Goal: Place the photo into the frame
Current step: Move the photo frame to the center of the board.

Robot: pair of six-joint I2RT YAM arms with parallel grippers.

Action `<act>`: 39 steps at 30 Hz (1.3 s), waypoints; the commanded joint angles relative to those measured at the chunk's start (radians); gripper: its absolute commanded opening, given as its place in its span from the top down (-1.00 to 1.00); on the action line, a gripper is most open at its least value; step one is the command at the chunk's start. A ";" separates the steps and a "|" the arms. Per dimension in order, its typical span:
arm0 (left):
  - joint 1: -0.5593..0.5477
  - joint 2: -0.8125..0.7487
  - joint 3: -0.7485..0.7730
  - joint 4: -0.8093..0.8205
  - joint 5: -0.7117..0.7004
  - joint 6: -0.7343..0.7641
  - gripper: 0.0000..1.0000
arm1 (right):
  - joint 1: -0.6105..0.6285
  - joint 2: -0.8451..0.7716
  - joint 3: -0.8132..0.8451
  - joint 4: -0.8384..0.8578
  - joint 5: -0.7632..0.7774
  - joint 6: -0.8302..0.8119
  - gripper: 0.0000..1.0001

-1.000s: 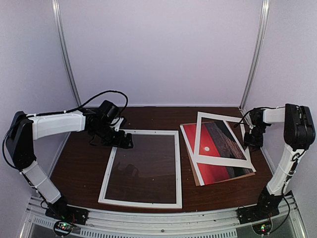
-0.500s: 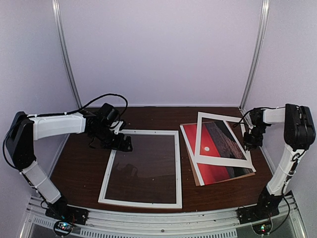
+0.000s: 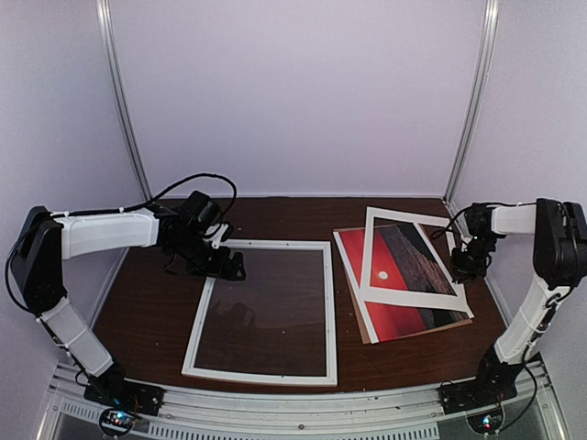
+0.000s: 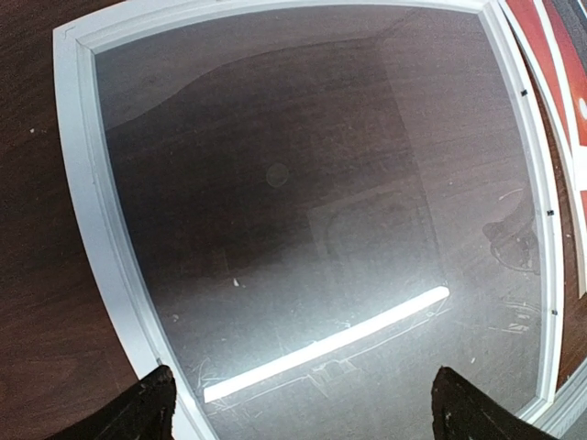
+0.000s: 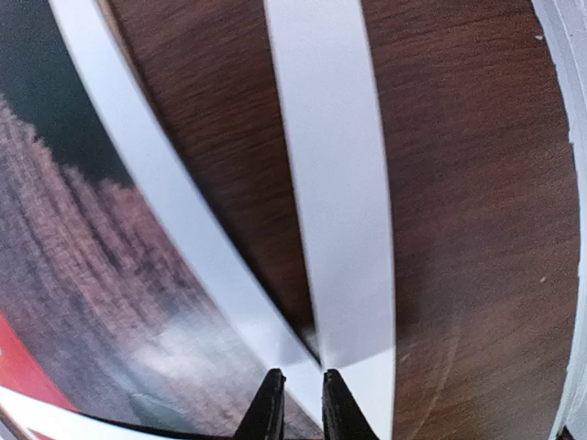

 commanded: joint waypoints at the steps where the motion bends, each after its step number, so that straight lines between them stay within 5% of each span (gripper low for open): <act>1: 0.008 -0.004 0.008 0.046 0.026 -0.010 -0.95 | 0.079 -0.094 -0.022 0.018 -0.094 0.004 0.56; 5: 0.008 0.008 0.014 0.051 0.029 -0.016 -0.95 | 0.223 -0.079 0.014 0.046 -0.133 0.017 0.20; 12: 0.008 0.008 0.014 0.053 0.035 -0.020 -0.95 | 0.439 0.069 0.160 0.049 -0.175 0.010 -0.01; 22: 0.008 0.038 0.008 0.054 -0.003 -0.023 -0.95 | 0.593 0.225 0.270 0.017 -0.222 -0.022 -0.02; 31: 0.014 0.118 0.021 -0.018 -0.205 0.015 -0.95 | 0.661 0.191 0.215 0.005 -0.249 -0.009 0.13; 39: 0.043 0.158 0.024 -0.020 -0.245 0.042 -0.95 | 0.711 0.112 0.152 0.028 -0.279 0.029 0.17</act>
